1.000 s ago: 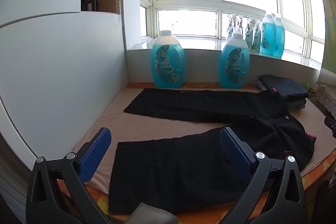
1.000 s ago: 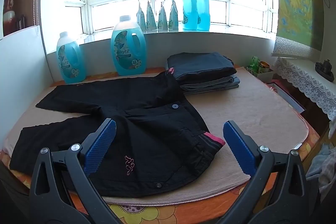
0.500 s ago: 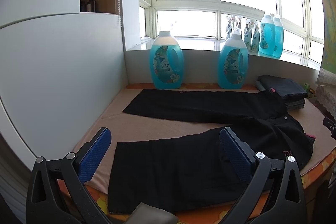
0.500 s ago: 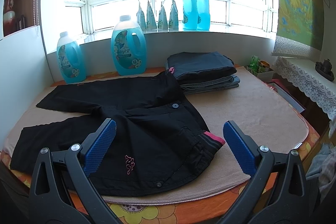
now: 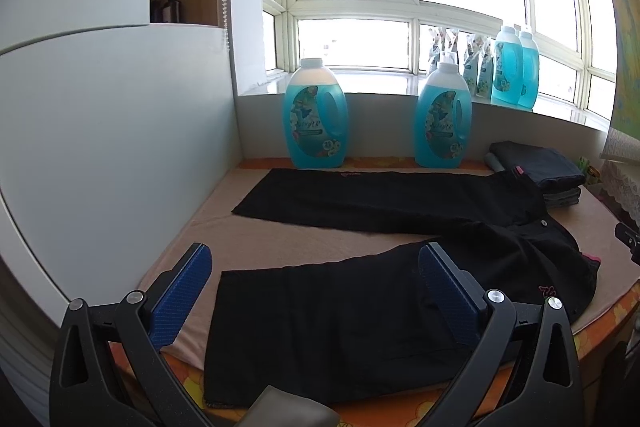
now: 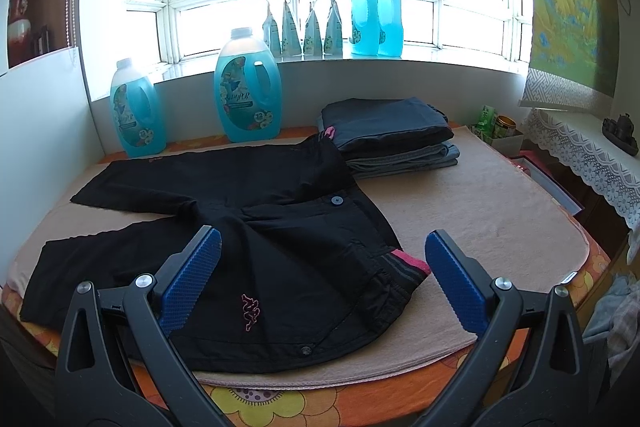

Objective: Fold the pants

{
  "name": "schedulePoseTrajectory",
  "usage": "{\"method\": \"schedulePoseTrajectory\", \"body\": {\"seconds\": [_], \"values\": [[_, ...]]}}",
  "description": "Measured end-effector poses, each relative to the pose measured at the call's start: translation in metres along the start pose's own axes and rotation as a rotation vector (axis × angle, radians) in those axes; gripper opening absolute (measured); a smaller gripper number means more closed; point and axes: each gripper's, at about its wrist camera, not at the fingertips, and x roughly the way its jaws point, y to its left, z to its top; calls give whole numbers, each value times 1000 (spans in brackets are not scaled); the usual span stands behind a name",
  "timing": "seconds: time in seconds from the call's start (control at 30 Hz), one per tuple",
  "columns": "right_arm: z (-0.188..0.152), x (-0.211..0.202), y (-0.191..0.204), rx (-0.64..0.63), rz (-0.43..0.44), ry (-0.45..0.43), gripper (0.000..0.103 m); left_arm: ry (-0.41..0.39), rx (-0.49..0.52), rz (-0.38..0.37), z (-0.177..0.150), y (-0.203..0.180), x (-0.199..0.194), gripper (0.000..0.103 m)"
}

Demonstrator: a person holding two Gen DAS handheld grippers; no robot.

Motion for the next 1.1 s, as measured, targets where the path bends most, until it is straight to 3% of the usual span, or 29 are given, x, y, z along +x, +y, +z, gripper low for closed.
{"method": "schedulePoseTrajectory", "body": {"seconds": [1.1], "values": [[0, 1, 3, -1, 2, 5, 103, 10, 2, 1, -2, -2, 3, 103]]}}
